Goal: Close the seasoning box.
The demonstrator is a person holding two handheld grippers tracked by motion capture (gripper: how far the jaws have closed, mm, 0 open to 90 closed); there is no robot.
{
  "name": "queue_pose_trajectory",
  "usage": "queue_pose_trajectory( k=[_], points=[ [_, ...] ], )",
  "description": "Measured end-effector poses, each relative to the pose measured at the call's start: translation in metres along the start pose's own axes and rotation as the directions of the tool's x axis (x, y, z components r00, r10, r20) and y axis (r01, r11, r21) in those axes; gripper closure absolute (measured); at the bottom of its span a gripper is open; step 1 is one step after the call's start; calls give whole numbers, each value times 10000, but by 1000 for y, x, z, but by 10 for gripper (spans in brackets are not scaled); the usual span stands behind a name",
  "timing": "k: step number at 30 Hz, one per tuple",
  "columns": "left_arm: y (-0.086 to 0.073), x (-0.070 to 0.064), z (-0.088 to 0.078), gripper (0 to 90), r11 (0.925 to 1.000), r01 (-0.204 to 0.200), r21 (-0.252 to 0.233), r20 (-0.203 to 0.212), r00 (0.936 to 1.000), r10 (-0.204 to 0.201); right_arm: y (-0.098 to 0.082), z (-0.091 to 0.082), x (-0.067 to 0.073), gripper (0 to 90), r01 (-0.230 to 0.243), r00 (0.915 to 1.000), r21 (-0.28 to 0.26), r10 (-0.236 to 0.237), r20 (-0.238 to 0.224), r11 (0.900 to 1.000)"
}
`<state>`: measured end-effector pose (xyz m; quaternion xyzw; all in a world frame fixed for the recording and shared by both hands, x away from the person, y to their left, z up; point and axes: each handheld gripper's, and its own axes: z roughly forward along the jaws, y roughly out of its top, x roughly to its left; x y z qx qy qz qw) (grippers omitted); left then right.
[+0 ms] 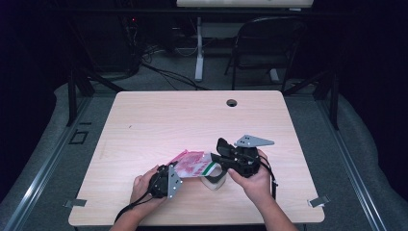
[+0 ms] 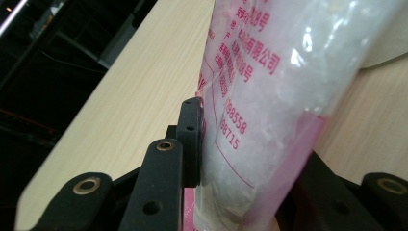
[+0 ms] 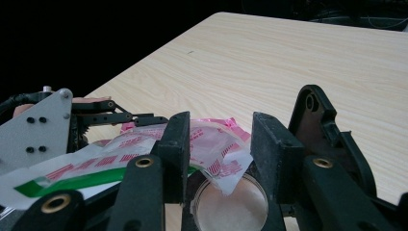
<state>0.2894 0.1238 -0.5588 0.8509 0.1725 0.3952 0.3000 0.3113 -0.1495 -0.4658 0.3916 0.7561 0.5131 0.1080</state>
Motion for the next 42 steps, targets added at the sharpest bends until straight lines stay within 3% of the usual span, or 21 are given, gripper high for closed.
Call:
queue_pose_trajectory(
  k=[8,18,26,32,35,42],
  points=[
    [-5,6,3,738,9973,735,63,413,9964,-737,0,-1,-1,575,-15,10000,-69,15,-14,10000],
    [-10,11,6,741,9887,1490,135,663,9865,-1495,0,-2,-1,572,-22,10000,-83,21,-22,10000],
    [-12,16,7,743,9757,2182,191,822,9722,-2191,0,-2,-2,568,-71,10000,-102,71,-20,9999],
    [-14,20,8,744,9688,2460,284,919,9645,-2476,0,-2,-2,567,-62,10000,-69,62,7,10000],
    [-16,23,8,744,9582,2845,291,1066,9523,-2859,0,-2,-2,566,-62,10000,-71,62,-5,10000],
    [-24,33,10,746,9148,4023,374,1395,9043,-4034,0,-1,-1,560,-72,10000,-50,72,-8,10000]
  ],
)
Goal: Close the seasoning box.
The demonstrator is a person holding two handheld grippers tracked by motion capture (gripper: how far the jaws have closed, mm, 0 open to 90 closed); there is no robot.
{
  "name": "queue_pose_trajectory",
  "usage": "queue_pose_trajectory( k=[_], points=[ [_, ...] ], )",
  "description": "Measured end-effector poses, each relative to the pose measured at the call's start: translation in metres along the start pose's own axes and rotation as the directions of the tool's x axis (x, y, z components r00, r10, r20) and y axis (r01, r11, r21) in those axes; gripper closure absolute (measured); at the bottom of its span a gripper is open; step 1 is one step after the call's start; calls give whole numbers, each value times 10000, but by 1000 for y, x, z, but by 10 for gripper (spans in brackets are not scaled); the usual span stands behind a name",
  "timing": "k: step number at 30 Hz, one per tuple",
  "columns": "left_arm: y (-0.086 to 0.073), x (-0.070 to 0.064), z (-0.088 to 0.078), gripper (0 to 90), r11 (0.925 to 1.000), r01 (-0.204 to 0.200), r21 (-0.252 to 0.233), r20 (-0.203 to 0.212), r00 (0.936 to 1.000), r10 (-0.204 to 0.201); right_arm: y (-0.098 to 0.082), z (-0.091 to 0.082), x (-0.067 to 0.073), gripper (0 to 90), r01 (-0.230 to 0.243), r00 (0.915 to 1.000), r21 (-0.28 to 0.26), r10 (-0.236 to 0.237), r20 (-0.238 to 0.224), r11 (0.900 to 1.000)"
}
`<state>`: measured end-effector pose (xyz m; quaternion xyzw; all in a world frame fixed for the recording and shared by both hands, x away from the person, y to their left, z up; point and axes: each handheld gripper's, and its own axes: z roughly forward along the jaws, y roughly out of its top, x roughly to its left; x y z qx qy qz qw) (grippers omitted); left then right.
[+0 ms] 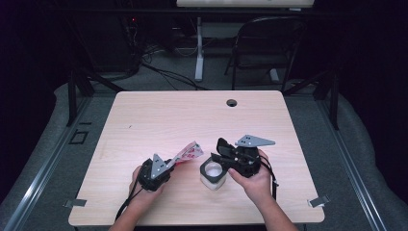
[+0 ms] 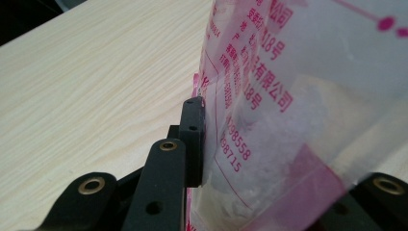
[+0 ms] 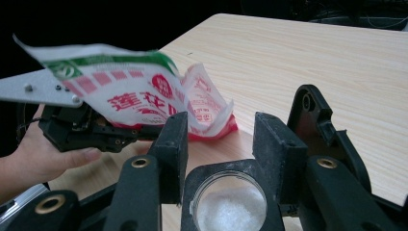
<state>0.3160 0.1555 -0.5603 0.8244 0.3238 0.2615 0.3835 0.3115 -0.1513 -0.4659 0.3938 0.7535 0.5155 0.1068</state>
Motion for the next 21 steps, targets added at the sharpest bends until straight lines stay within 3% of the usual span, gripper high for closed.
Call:
queue_pose_trajectory(
  k=[8,21],
  points=[
    [-3,12,-2,749,9945,1033,-163,230,9944,-1029,0,0,0,551,11,10000,30,-11,-2,10000],
    [-6,29,-9,751,9785,2036,-339,-165,9788,-2042,-1,0,0,532,60,10000,21,-60,39,10000]
  ],
)
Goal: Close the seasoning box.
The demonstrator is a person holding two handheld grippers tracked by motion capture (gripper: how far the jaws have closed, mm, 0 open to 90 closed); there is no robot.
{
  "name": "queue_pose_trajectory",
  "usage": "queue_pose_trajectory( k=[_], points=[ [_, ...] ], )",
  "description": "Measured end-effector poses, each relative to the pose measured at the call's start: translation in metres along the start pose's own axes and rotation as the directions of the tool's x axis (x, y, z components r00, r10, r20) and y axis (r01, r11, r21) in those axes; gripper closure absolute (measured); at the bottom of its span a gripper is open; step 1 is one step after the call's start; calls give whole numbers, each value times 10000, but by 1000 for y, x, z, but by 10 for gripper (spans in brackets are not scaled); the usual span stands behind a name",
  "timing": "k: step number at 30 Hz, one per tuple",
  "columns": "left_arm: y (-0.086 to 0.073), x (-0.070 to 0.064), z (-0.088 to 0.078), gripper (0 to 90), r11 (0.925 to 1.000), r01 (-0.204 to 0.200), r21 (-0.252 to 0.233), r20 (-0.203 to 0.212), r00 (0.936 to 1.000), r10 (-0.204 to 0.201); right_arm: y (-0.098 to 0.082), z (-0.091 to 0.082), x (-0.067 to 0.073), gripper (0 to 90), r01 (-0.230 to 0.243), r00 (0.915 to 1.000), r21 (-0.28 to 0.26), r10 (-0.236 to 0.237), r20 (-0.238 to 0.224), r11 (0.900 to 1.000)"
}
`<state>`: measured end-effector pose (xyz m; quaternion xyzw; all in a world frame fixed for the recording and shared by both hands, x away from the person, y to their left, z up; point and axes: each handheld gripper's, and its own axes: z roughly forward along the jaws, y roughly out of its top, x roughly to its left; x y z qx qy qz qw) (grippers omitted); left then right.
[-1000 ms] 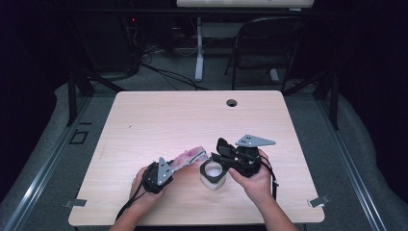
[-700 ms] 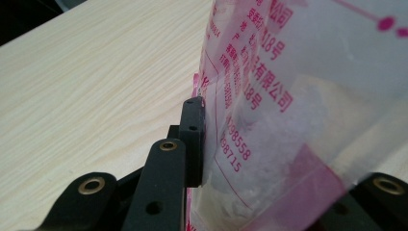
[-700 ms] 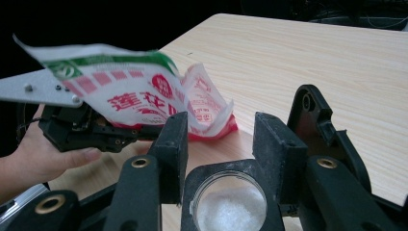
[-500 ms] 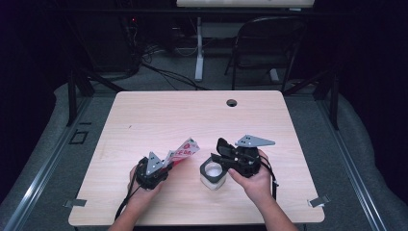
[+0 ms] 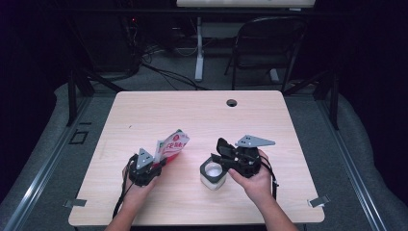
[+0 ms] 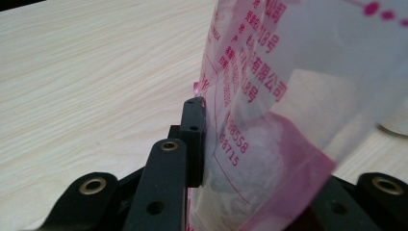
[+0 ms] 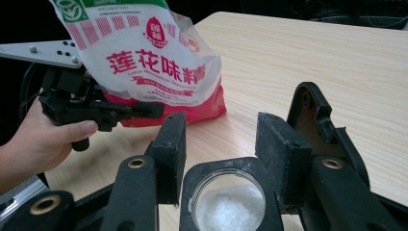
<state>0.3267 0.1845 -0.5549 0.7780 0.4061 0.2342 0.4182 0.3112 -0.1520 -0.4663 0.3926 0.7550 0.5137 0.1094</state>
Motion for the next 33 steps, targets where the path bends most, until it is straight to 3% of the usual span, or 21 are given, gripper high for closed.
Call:
queue_pose_trajectory(
  k=[8,19,27,33],
  points=[
    [0,12,-7,753,9984,551,-147,-426,9975,-557,0,0,-1,516,34,10000,58,-34,6,10000],
    [-1,27,-17,759,9944,1000,-354,-970,9899,-1030,0,1,-1,512,16,10000,15,-16,-1,10000],
    [-2,41,-25,759,9876,1470,-544,-1463,9773,-1535,0,0,-1,509,-4,10000,23,4,4,10000],
    [-4,50,-30,759,9813,1788,-718,-1956,9622,-1896,0,0,-1,509,26,10000,40,-26,16,10000]
  ],
)
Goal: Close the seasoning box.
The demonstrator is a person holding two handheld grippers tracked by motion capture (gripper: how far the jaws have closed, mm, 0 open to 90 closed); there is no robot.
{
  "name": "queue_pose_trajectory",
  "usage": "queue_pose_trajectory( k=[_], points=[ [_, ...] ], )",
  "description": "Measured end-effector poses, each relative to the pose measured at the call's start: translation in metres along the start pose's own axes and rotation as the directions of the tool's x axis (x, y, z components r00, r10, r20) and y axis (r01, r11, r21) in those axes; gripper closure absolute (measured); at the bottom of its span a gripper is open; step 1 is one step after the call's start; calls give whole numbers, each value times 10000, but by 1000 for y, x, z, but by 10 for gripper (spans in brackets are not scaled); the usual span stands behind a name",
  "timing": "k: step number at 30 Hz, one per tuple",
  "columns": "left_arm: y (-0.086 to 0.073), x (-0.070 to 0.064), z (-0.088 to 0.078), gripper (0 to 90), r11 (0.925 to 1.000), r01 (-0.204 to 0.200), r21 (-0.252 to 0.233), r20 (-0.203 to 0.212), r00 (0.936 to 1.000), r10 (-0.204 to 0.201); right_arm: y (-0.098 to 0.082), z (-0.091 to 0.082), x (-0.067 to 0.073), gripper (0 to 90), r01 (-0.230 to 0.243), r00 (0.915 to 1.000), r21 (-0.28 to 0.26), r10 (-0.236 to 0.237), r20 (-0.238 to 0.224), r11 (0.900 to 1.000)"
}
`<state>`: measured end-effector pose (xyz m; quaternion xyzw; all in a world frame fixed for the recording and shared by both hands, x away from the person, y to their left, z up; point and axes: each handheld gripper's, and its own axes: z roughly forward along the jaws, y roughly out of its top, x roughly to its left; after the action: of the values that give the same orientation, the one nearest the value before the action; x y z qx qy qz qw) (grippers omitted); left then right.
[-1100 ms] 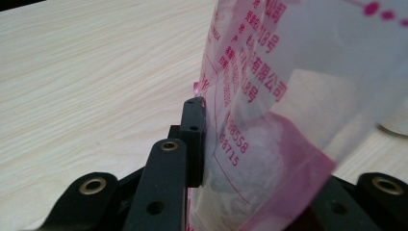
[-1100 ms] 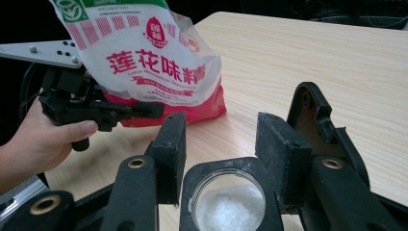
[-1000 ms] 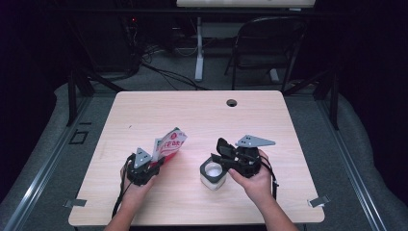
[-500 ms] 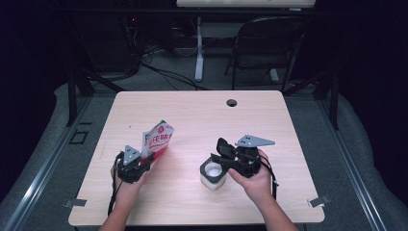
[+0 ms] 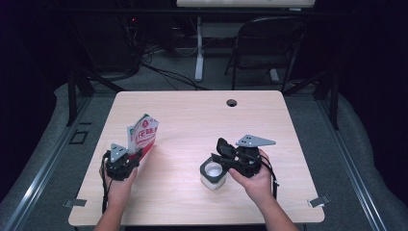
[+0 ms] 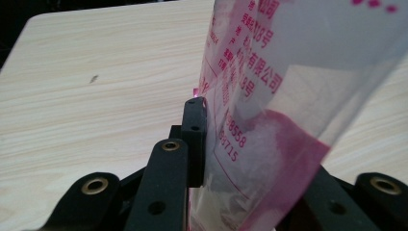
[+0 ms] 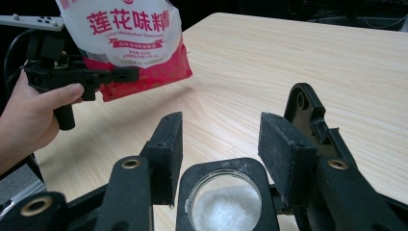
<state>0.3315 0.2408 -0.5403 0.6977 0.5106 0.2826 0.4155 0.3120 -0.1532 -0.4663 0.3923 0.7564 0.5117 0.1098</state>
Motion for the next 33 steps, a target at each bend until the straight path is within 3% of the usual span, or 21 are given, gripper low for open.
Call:
queue_pose_trajectory(
  k=[11,20,33],
  points=[
    [-4,11,1,759,9994,247,252,-594,9980,-231,-1,0,-1,507,15,10000,7,-15,38,10000],
    [-11,19,6,756,9927,1037,613,-503,9936,-1007,-1,0,-1,507,-1,10000,3,1,74,10000],
    [-19,22,13,744,9816,1633,994,-317,9865,-1609,-2,1,0,502,-16,9999,73,15,100,10000]
  ],
)
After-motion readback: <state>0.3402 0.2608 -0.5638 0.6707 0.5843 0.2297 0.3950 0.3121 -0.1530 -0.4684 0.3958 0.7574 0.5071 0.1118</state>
